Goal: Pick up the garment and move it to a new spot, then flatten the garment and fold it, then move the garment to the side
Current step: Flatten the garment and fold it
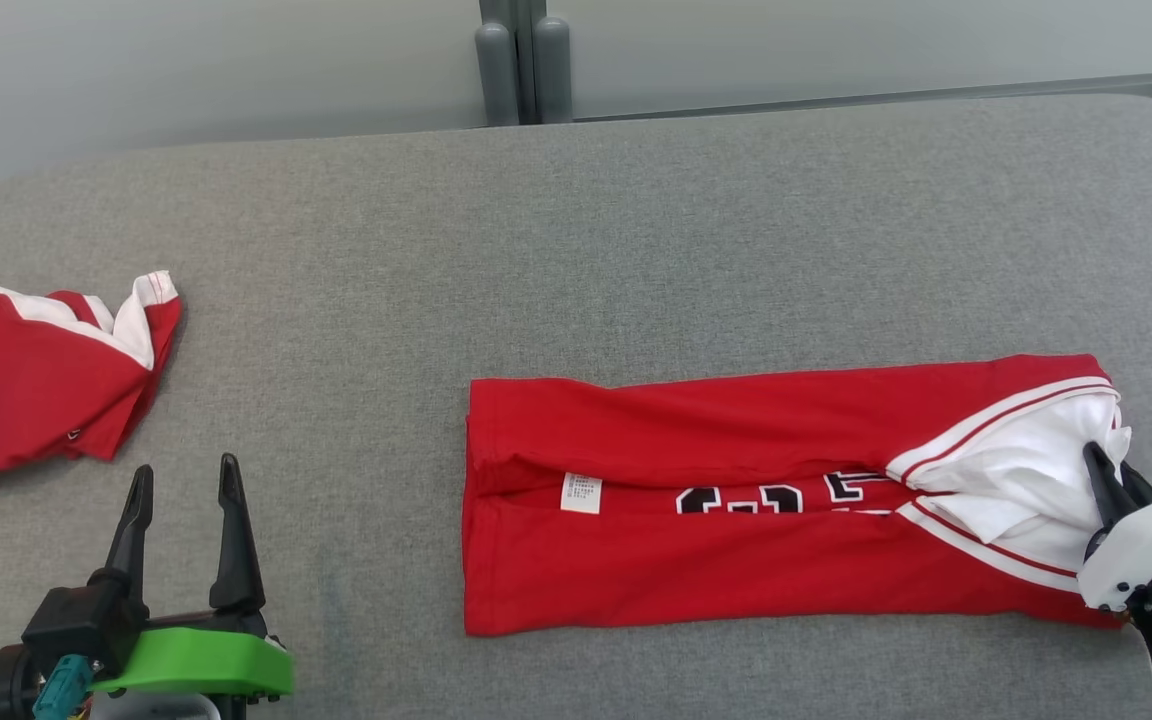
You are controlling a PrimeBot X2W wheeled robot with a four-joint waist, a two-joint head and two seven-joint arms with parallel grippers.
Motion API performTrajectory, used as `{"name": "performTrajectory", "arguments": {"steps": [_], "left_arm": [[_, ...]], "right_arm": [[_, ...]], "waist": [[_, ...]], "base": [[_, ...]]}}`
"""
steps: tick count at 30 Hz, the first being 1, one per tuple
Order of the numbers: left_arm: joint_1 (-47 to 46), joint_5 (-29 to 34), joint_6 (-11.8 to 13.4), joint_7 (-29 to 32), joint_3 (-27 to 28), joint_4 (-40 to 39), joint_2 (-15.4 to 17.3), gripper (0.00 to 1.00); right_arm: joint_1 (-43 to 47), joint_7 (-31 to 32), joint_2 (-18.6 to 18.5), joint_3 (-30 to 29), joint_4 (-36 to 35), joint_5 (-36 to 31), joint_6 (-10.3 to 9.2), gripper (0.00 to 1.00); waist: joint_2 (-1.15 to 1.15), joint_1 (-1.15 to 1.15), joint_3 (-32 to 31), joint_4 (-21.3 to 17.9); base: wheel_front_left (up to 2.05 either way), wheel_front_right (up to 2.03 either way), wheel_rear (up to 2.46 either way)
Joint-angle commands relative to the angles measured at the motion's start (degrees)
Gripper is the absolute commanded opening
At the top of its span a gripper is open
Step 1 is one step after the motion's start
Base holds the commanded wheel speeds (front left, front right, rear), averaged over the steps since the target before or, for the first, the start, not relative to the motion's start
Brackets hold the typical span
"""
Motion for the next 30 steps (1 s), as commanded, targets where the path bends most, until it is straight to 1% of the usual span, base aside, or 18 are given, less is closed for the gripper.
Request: {"name": "performTrajectory", "arguments": {"steps": [1, 6, 10, 15, 19, 24, 30], "left_arm": [[1.09, -0.49, 0.3, -0.02, -0.06, -0.11, 0.04, 1.0], [1.15, -0.63, 0.32, -0.02, -0.58, 0.32, 0.05, 1.0], [1.0, -0.6, 0.32, -0.02, -0.69, 0.57, 0.05, 1.0], [0.95, -0.64, 0.22, -0.02, -0.98, 1.0, 0.05, 1.0], [1.39, -0.73, 0.17, -0.02, -1.62, 1.38, 0.07, 1.0], [1.52, -0.84, -0.05, -0.02, -1.93, 1.7, 0.07, 1.0], [1.19, -1.15, 0.0, -0.02, -2.69, 2.03, 0.07, 1.0]], "right_arm": [[0.25, 0.04, -0.32, 0.09, -0.64, 0.38, -0.13, 0.0], [0.91, 0.06, 0.96, 2.22, -4.87, 0.4, -0.12, 0.0], [1.36, 0.79, 2.68, 4.8, -10.23, 0.08, -0.1, 0.0], [2.08, 2.6, 5.35, 8.38, -16.91, -0.45, -0.09, 0.0], [2.2, 4.17, 7.76, 11.13, -20.83, -1.15, -0.09, 0.0], [1.6, 5.88, 11.13, 14.76, -23.91, -2.0, -0.09, 0.0], [-0.65, 6.17, 15.64, 18.72, -23.68, -2.79, -0.09, 0.0]], "waist": [[0.0, 0.0, -0.4, -0.56], [0.0, 0.0, -0.82, -1.45], [0.0, 0.0, -1.18, -1.92], [0.0, 0.0, -1.64, -2.0], [0.0, 0.0, -2.12, -1.33], [0.0, 0.0, -2.36, 0.06], [0.0, 0.0, -2.24, 1.76]], "base": [[0.0, 0.0, 0.0], [0.0, 0.0, 0.0], [0.0, 0.0, 0.0], [0.0, 0.0, 0.0], [0.0, 0.0, 0.0], [0.0, 0.0, 0.0], [0.0, 0.0, 0.0]]}}
